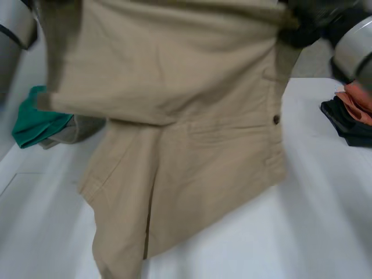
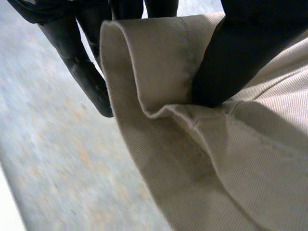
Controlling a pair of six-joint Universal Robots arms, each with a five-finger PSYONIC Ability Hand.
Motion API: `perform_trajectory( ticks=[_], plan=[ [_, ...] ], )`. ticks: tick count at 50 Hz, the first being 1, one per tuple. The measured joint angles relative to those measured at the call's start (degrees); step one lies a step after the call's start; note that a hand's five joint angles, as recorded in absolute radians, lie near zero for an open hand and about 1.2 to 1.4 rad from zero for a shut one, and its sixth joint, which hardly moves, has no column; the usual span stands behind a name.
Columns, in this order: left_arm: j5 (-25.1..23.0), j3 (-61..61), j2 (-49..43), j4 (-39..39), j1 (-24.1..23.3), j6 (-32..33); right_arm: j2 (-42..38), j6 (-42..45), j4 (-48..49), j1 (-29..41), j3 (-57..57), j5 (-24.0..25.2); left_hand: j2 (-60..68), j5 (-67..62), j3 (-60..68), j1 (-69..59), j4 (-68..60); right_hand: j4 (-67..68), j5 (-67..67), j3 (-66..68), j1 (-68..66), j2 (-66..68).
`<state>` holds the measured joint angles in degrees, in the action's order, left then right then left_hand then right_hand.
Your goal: Fold the laundry.
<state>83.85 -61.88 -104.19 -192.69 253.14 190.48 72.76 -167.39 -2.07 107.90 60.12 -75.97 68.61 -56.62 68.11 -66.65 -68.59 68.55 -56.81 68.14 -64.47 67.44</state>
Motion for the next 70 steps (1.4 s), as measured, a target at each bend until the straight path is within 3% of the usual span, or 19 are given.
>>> perform_trajectory(
  ticks=[4,6,7,8,10,13,16,20,26,34,40,45,53,60,66,70],
  plan=[
    [-1.59,4.56,-11.87,-3.49,-0.12,0.29,-10.14,2.83,11.11,2.12,-0.28,-0.84,-1.62,1.46,-1.59,1.90,1.67,-12.74,12.14,-12.69,12.35,-13.77],
    [-2.14,7.62,-17.88,-4.82,0.00,0.69,-15.24,4.75,17.93,3.18,-0.72,-1.23,-23.68,21.41,-23.18,25.05,22.53,-38.06,38.76,-38.17,38.14,-39.78],
    [-2.07,9.08,-20.31,-5.07,0.12,0.95,-16.85,5.52,20.09,3.52,-0.92,-1.42,-38.98,38.07,-38.32,43.97,39.25,-43.34,42.92,-43.49,42.00,-43.90],
    [-1.86,10.35,-22.22,-5.11,0.26,1.22,-18.75,6.58,22.61,3.89,-1.19,-1.77,-46.60,45.30,-45.90,50.70,47.05,-50.44,49.87,-50.29,48.01,-50.13],
    [-0.86,12.68,-25.19,-4.57,0.62,1.82,-21.02,8.17,25.54,4.24,-1.54,-2.87,-54.88,52.79,-54.38,55.51,55.34,-55.24,53.78,-55.28,51.77,-54.47],
    [1.52,14.48,-26.48,-2.54,1.11,2.86,-21.49,9.51,26.22,4.19,-1.25,-5.50,-56.76,53.81,-56.07,55.52,56.96,-56.49,54.11,-56.33,52.08,-55.51],
    [3.38,12.61,-23.52,-0.42,1.35,3.96,-18.35,9.49,22.27,3.67,0.77,-7.88,-56.91,53.81,-56.06,55.52,56.96,-56.49,54.11,-56.33,52.08,-55.51],
    [3.53,5.09,-15.79,0.80,1.04,5.30,-13.26,9.07,15.50,2.87,4.22,-7.51,-56.96,53.80,-56.06,55.51,56.96,-56.49,54.11,-56.33,52.08,-55.51],
    [1.80,-10.77,-2.91,1.31,-1.15,6.24,-3.51,11.11,0.99,0.49,14.45,-0.40,-56.99,53.80,-56.07,55.52,56.96,-55.98,53.71,-55.72,51.53,-54.97],
    [-0.86,-36.08,11.42,4.03,-8.10,7.03,1.46,23.20,-6.19,-2.86,29.18,10.66,-51.75,49.40,-51.32,49.14,51.53,-38.40,36.34,-37.94,34.21,-37.37],
    [-2.26,-48.72,13.55,4.96,-14.43,7.46,-0.43,30.11,-4.01,-4.88,35.46,16.66,-45.79,43.47,-45.29,43.74,45.60,-36.62,34.62,-36.09,32.74,-35.73],
    [-2.04,-54.50,9.20,4.08,-18.49,7.72,-5.10,30.90,1.61,-5.30,36.92,19.50,-45.79,43.53,-45.31,43.75,45.65,-36.63,34.56,-36.09,32.75,-35.74],
    [1.06,-52.94,-1.05,-0.26,-15.46,10.76,-12.93,30.19,15.38,-4.07,36.26,19.71,-45.87,43.61,-45.37,43.78,45.69,-36.75,35.33,-36.27,32.93,-35.87],
    [5.76,-52.28,-3.24,-5.36,-11.00,17.67,-18.31,31.25,22.85,-2.79,34.55,18.34,-45.87,43.62,-45.37,43.78,45.69,-33.08,31.44,-32.53,28.84,-32.06],
    [5.82,-53.40,-3.01,-7.67,-9.95,19.83,-20.49,31.61,23.70,-2.22,32.71,16.70,-45.87,43.63,-45.37,43.78,45.69,-5.12,7.26,-4.77,4.98,-3.60],
    [4.98,-54.38,-2.65,-8.33,-10.20,20.12,-20.35,30.99,23.49,-1.83,32.22,15.71,-45.82,43.63,-45.35,43.75,45.67,-0.27,-0.52,-0.49,3.92,-0.39]
  ],
)
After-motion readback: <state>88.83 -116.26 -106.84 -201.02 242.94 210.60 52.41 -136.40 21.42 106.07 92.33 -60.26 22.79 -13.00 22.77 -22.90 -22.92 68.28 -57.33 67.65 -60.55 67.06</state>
